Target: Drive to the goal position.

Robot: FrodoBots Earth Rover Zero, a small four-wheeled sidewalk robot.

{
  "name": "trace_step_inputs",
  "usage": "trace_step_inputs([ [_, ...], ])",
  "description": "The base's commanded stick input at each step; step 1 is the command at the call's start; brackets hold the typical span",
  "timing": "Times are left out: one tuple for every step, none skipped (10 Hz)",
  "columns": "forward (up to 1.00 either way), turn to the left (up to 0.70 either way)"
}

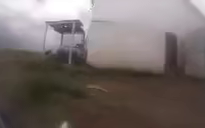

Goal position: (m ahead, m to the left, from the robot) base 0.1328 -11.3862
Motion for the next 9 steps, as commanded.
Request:
trace_step_inputs([
  [0.00, -0.70],
  [0.00, -0.70],
  [0.00, -0.70],
  [0.00, -0.70],
  [0.00, -0.70],
  [0.00, -0.70],
  [0.00, -0.70],
  [0.00, -0.70],
  [0.00, -0.70],
])
